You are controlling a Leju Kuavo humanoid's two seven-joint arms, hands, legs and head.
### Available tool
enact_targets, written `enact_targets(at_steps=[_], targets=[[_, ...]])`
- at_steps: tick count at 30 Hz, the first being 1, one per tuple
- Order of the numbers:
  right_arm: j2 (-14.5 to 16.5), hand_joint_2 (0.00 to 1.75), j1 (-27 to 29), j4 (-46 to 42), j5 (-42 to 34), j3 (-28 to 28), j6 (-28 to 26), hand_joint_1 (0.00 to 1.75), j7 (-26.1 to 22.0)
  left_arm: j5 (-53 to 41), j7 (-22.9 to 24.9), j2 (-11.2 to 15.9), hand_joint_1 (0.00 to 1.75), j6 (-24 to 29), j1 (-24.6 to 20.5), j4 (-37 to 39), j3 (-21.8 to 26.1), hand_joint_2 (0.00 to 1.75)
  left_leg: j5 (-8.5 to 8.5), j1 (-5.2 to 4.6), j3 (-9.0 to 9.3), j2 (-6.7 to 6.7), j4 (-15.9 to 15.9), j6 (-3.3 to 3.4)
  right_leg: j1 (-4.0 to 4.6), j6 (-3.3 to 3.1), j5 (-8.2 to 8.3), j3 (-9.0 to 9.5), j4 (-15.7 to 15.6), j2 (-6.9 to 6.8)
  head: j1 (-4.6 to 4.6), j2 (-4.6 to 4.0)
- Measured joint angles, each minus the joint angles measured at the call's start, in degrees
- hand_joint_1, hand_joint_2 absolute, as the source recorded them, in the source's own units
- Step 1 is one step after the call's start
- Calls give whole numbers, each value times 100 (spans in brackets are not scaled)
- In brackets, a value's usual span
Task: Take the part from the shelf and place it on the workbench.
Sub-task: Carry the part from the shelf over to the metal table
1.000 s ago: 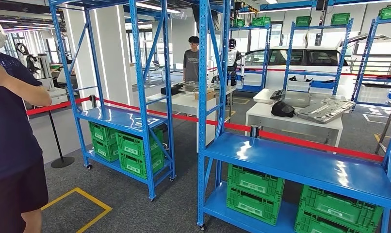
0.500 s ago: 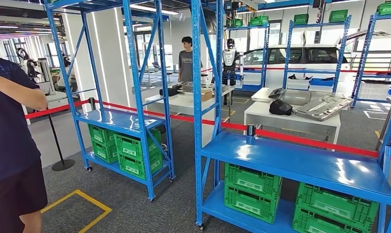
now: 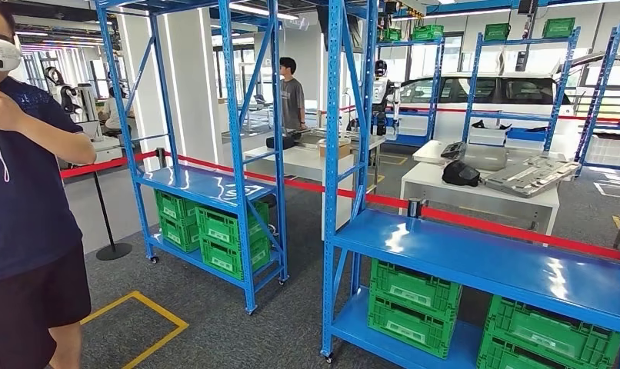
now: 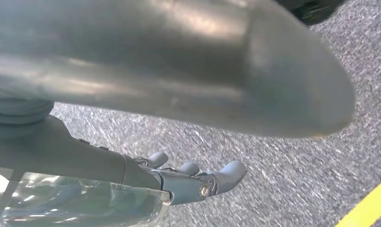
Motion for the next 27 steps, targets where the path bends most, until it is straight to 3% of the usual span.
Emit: enact_targets(at_steps=[2, 4, 6, 8, 10, 11, 12, 13, 14, 16, 18, 20, 22, 25, 27], targets=[[0, 0, -7, -10, 0, 1, 8, 0, -1, 6, -1, -1, 161, -43, -5, -5, -3, 175, -57, -16, -56, -14, 107, -74, -9, -42, 134, 202, -424, 14, 0, 0], [6, 0, -8, -21, 3, 3, 14, 0, -2, 9, -10, -2, 161, -92, -8, -14, -5, 175, -69, -15, -86, -21, 142, -112, 2, -147, 139, 201, -443, 20, -13, 0], [6, 0, -7, -22, 7, 4, 3, 0, -6, 3, -30, -1, 161, -119, -7, -41, -2, 175, -137, 8, -128, -17, 231, -151, -14, -206, 152, 207, -448, 15, -22, 0], [-4, 0, -11, -26, 7, 2, -16, 0, -17, -3, -55, 5, 161, -136, -8, -89, 3, 175, -417, 36, -342, 0, 692, -210, -33, -256, 161, 210, -454, 10, -38, 0], [-10, 0, -11, -45, 7, -10, -22, 0, -27, -4, -74, 14, 161, -154, -3, -122, 4, 175, -765, 65, -715, 16, 1469, -257, -24, -284, 162, 200, -453, 6, -50, 0], [-8, 0, -11, -67, 7, -20, -1, 0, -37, -16, -70, 19, 161, -165, 2, -137, 6, 175, -837, 75, -851, 20, 1743, -267, -17, -286, 161, 198, -453, -12, -54, 0], [6, 0, -5, -114, 7, -27, 50, 0, -57, -45, -35, 21, 161, -182, 9, -168, 8, 175, -806, 80, -897, 25, 1824, -264, -11, -287, 160, 201, -453, -32, -56, 0], [41, 0, 6, -200, 7, -24, 142, 0, -82, -72, 39, 20, 161, -199, 13, -221, 17, 175, -671, 81, -825, 38, 1664, -250, -3, -288, 158, 209, -453, -58, -61, 0], [93, 0, 21, -318, 7, -16, 264, 0, -108, -92, 144, 14, 161, -215, 16, -290, 32, 175, -476, 73, -656, 83, 1313, -220, 5, -289, 156, 221, -454, -89, -66, 0], [235, 0, 56, -605, 7, 3, 508, 0, -138, -78, 358, -6, 161, -227, 15, -411, 76, 175, -181, 21, -275, 289, 525, -143, 36, -279, 147, 238, -456, -148, -69, 0], [337, 0, 78, -815, 8, 13, 621, 0, -150, -51, 442, -22, 161, -226, 13, -446, 106, 175, -119, -37, -138, 385, 190, -95, 61, -241, 134, 242, -461, -240, -65, 1], [378, 0, 84, -916, 8, 36, 620, 0, -173, -46, 431, -28, 161, -226, 11, -445, 116, 175, -84, -41, -131, 265, 139, -56, 62, -183, 125, 256, -480, -341, -62, 1], [368, 0, 80, -946, 7, 68, 566, 0, -205, -51, 400, -43, 161, -226, -5, -426, 115, 175, 2, -19, -77, 152, 36, 8, 54, -155, 20, 201, -330, -276, -53, 0], [308, 0, 88, -939, 7, 110, 461, 0, -236, -65, 361, -78, 161, -226, -12, -374, 89, 175, 80, -18, -73, -10, -20, 80, 50, -194, -445, -277, 688, -40, -24, 0], [280, 0, 99, -916, 8, 140, 413, 0, -243, -74, 343, -88, 161, -224, -5, -349, 71, 175, 88, -28, -86, -136, -13, 87, 48, -157, -563, -516, 1155, -4, -16, 0]])
